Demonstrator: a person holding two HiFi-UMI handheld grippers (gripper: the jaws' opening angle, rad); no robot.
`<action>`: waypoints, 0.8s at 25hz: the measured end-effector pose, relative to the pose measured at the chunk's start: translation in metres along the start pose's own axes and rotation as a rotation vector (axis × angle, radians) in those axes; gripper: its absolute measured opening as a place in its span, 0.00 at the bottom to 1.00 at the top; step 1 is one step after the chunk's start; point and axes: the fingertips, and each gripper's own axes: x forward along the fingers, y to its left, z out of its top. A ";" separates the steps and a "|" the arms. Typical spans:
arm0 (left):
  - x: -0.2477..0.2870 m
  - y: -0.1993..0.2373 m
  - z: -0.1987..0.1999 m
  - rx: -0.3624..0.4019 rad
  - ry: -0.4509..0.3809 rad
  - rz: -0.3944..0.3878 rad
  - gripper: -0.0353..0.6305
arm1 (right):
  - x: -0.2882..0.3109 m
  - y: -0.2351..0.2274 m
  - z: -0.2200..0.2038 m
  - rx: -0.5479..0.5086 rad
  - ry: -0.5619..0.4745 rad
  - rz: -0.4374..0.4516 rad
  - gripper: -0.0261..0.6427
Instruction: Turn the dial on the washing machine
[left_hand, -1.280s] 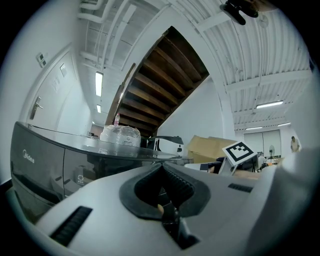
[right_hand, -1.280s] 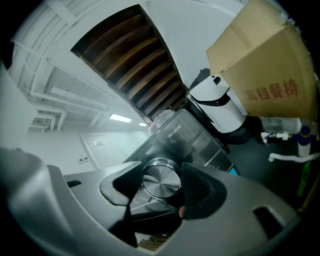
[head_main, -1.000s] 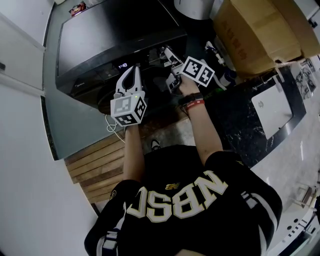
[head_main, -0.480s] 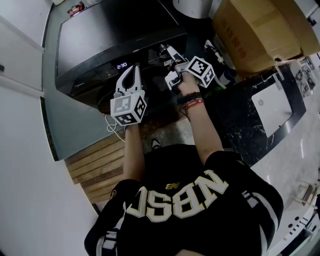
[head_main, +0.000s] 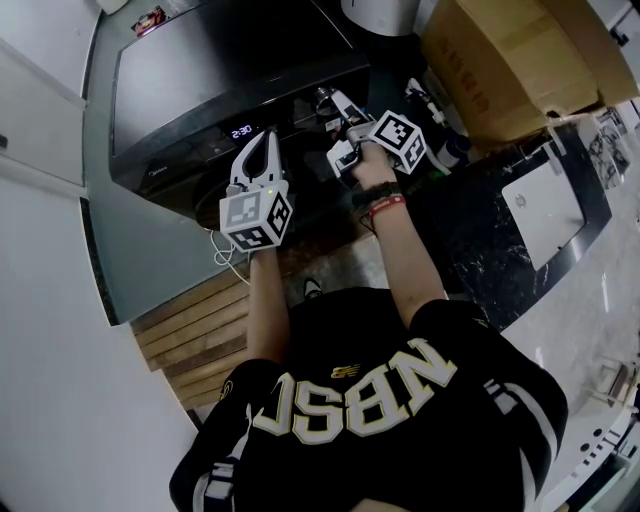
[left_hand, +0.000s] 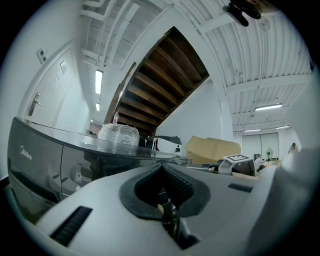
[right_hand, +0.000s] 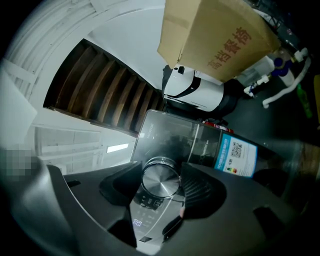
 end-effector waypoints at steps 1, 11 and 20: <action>0.000 0.000 0.000 0.000 0.000 -0.001 0.07 | 0.000 0.000 0.000 0.003 -0.002 0.000 0.42; 0.000 -0.005 0.003 0.000 -0.004 -0.009 0.07 | 0.002 -0.013 -0.011 0.404 -0.031 0.061 0.44; -0.006 -0.004 0.008 0.010 -0.010 0.000 0.07 | 0.005 -0.010 -0.024 0.623 -0.027 0.130 0.45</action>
